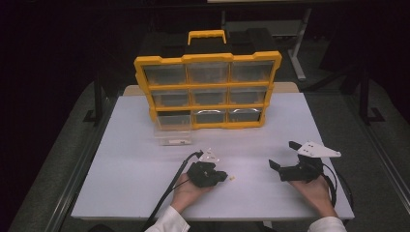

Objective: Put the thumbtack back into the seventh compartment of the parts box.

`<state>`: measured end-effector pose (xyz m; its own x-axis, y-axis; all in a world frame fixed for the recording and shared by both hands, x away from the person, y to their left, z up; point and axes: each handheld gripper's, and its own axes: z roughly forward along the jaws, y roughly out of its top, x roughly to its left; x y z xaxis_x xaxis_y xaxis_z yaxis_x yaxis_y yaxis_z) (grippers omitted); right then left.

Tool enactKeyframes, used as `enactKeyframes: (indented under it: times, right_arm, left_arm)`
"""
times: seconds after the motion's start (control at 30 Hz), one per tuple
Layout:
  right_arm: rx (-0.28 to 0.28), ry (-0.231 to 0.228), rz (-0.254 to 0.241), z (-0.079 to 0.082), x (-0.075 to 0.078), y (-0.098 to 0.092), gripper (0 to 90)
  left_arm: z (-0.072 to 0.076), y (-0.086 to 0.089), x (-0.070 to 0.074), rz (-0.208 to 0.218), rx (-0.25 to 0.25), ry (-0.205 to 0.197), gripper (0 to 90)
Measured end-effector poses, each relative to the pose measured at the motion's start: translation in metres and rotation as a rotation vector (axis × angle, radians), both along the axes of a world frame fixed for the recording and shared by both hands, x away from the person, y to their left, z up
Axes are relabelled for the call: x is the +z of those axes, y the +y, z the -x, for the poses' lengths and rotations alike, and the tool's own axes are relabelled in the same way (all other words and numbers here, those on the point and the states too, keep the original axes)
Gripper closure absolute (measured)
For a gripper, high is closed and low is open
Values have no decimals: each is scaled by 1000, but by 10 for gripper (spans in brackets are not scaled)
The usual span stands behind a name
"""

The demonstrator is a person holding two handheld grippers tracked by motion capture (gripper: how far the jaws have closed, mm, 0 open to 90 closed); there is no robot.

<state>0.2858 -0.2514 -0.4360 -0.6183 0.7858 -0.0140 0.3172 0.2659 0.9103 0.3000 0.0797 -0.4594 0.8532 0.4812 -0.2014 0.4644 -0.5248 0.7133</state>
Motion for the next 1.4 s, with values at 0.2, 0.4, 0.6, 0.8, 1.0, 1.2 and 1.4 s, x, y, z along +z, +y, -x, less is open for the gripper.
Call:
enactKeyframes:
  times: [0.2, 0.4, 0.6, 0.8, 1.0, 1.2, 1.4]
  right_arm:
    - [1, 0, -3, 0, 0, -1, 0]
    - [-2, -1, -6, 1, 1, -1, 0]
    - [0, 1, -3, 0, 0, 0, 0]
    - [0, 1, -5, 1, 1, -1, 0]
    - [1, 1, -6, 0, 1, -1, 0]
    - [1, 1, -5, 0, 1, 0, 0]
    - [1, 2, -4, 0, 0, 0, 0]
  left_arm:
    - [1, 1, 2, 5, -14, 4, 855]
    - [1, 5, 6, 21, -6, -5, 854]
    - [1, 9, 11, 31, -3, -11, 854]
    - [1, 15, 19, 31, 3, -31, 855]
    - [-1, 22, 27, 40, 16, -45, 854]
    - [-4, 29, 32, 40, 27, -60, 853]
    - [-7, 36, 40, 41, 36, -78, 854]
